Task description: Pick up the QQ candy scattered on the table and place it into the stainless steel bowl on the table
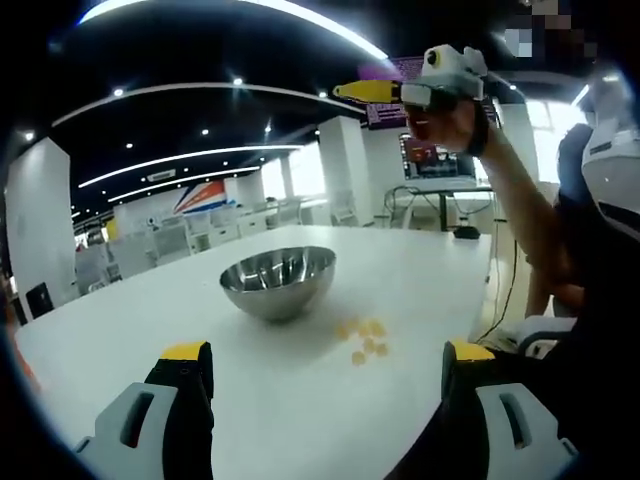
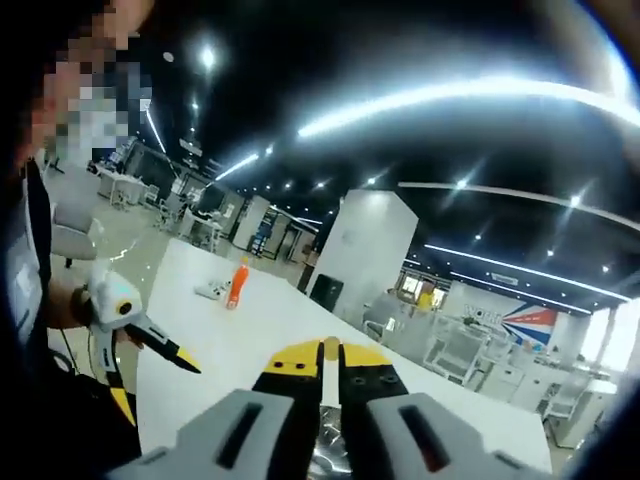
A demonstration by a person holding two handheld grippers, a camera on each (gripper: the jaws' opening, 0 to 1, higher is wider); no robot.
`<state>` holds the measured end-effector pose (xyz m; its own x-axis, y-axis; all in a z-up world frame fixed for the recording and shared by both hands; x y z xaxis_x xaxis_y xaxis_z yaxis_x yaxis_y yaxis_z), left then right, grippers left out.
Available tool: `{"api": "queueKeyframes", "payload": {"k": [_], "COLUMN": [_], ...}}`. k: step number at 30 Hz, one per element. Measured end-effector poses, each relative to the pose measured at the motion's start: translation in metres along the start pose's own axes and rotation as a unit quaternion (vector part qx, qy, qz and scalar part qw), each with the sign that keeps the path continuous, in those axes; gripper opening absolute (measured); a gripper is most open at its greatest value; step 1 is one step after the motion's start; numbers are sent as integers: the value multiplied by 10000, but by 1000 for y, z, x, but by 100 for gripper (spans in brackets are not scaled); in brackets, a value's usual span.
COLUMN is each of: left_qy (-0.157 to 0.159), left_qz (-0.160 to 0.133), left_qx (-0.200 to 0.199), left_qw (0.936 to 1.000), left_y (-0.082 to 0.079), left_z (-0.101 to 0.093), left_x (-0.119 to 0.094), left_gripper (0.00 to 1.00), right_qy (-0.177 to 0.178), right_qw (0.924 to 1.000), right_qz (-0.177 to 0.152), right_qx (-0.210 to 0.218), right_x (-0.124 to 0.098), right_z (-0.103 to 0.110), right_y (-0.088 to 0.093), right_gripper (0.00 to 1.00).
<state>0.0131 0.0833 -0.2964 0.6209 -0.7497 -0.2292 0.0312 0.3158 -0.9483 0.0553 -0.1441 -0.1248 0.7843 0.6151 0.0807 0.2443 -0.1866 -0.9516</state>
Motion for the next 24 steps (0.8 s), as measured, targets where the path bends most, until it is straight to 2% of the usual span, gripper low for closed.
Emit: {"api": "queueKeyframes", "payload": {"k": [6,11,14,17,24], "left_qy": [41,29,34,30,31], "left_qz": [-98,-115,-107,-96,-66], "left_qx": [-76,-61,-56,-59,-84], "left_qw": [9999,9999,9999,9999,9999], "left_y": [-3,-4,-4,-3,-1], "left_z": [-2,-2,-2,-2,-1], "left_x": [-3,-4,-5,-6,-7], "left_gripper": [95,95,95,95,95], "right_qy": [98,270,449,447,404], "right_qw": [9987,9951,9899,9863,9785], "right_qz": [332,690,1180,1404,1783], "right_qx": [380,653,640,745,956], "right_x": [26,54,70,81,95], "right_z": [-14,-31,-38,-39,-35], "right_y": [37,83,119,141,175], "right_gripper": [6,6,6,6,6]}}
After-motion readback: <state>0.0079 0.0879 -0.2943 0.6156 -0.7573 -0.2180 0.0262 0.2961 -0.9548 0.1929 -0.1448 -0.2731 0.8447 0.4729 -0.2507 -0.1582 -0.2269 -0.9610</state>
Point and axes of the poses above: the point that each gripper's makers call its tool centre point, and the gripper's own axes: x roughly forward along the fingers, z roughly to its left, y roughly out of its underside, the point moved 7 cm from there along -x, roughly backward along the fingers, and after that the axes turned 5 degrees about x, right-handed, at the moved point
